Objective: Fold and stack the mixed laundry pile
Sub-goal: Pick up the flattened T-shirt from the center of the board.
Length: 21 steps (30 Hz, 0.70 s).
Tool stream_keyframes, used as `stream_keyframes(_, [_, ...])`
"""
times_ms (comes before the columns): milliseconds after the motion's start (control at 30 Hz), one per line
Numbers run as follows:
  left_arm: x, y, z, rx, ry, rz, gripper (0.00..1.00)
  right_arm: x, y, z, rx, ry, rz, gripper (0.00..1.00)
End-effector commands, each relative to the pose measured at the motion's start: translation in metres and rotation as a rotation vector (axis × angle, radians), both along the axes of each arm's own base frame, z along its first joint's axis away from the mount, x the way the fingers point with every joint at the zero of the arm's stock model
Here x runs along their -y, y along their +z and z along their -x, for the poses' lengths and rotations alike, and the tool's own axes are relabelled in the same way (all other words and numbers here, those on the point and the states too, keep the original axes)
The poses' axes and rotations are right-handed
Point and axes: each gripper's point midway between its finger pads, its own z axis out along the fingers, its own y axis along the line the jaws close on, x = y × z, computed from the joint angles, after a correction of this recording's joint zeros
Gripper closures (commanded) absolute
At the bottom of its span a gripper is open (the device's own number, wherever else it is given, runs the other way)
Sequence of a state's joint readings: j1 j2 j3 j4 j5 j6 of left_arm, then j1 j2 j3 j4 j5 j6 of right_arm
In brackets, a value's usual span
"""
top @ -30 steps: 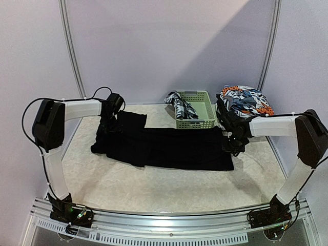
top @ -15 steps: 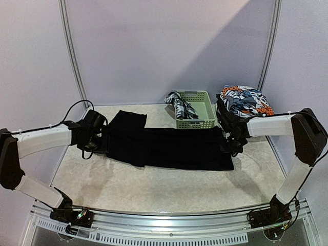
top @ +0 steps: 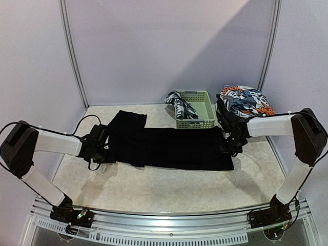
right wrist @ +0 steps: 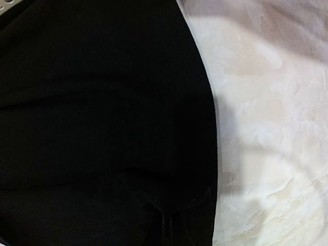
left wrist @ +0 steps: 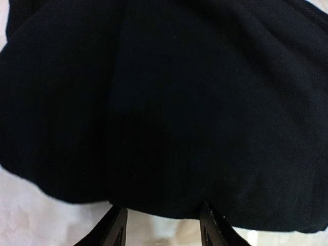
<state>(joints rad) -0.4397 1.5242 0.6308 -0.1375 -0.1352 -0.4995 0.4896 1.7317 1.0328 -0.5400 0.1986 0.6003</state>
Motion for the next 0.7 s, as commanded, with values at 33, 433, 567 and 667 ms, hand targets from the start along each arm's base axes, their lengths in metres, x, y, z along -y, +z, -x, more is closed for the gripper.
stream_keyframes(33, [0.001, -0.012, -0.017, 0.020, 0.005, -0.010, 0.52, 0.000, 0.003, 0.003, -0.002, 0.006, -0.021, 1.00])
stream_keyframes(433, [-0.015, 0.016, -0.011, 0.075, 0.057, -0.136, 0.25, -0.002, 0.001, 0.005, -0.015, 0.013, -0.028, 1.00])
stream_keyframes(567, [-0.002, 0.016, -0.023, 0.111, 0.013, -0.102, 0.30, -0.004, -0.001, 0.004, -0.018, 0.016, -0.035, 1.00])
stream_keyframes(667, [0.006, 0.014, -0.030, 0.123, -0.019, -0.086, 0.36, -0.005, -0.002, 0.005, -0.021, 0.019, -0.038, 1.00])
